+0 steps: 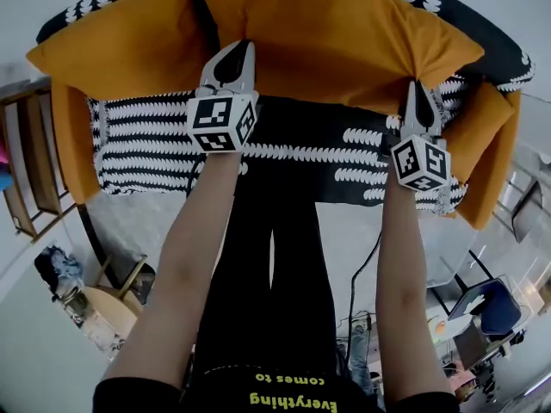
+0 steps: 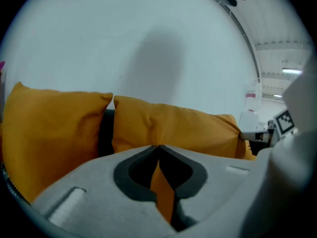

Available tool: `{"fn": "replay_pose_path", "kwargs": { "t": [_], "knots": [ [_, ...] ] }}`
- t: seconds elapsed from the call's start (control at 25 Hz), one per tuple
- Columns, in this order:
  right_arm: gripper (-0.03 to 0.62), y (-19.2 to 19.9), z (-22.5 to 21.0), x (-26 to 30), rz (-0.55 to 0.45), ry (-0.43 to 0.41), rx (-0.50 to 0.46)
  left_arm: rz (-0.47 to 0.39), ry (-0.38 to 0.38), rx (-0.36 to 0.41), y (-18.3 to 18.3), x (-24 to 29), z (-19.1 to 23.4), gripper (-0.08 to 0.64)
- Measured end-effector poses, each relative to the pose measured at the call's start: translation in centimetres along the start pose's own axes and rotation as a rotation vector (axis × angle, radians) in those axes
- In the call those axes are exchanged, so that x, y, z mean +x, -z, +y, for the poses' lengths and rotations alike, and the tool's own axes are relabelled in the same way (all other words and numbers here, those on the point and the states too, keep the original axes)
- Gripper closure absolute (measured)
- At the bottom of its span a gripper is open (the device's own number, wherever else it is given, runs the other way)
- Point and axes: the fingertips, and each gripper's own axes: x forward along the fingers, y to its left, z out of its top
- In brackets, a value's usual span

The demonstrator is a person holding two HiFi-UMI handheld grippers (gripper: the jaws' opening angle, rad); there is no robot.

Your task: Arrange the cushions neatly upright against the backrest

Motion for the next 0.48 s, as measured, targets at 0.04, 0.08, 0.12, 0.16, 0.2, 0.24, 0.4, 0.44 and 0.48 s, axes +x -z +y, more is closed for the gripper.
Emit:
{"fn": "replay_pose_path", "kwargs": {
  "t": [0.04,0.08,0.12,0.16,0.2,0.24,0.4,0.44,0.48],
  "knots": [
    [0.571,1.2,-0.4,0.7,0.029,-0.005,0.014,0.02,0.024,-0.015,1.1,0.5,0.4,0.541],
    [0.571,1.9,-0.7,1.1,0.049,-0.01,0.032,0.037,0.049,-0.032,2.0,0.8,0.7,0.538],
    [0.559,2.1,-1.0,1.4,0.058,-0.015,0.048,0.052,0.068,-0.05,2.5,0.9,1.0,0.54],
    [0.538,1.9,-1.3,1.6,0.059,-0.016,0.056,0.065,0.075,-0.061,2.7,1.0,1.1,0.54],
    [0.512,1.4,-1.6,1.8,0.059,-0.012,0.052,0.077,0.069,-0.062,2.7,1.0,1.3,0.527],
    [0.474,1.0,-1.8,1.9,0.059,-0.008,0.041,0.084,0.052,-0.055,2.5,1.0,1.4,0.499],
    [0.417,-1.1,-0.6,1.0,0.027,0.001,-0.043,0.027,-0.011,-0.068,0.8,-0.3,1.7,0.491],
    [0.439,-1.9,0.1,0.5,0.008,-0.006,-0.062,0.006,-0.015,-0.068,0.0,-0.7,1.6,0.491],
    [0.483,-2.6,0.8,0.1,-0.009,-0.014,-0.073,-0.013,-0.018,-0.063,-0.9,-1.1,1.4,0.491]
  ]
}}
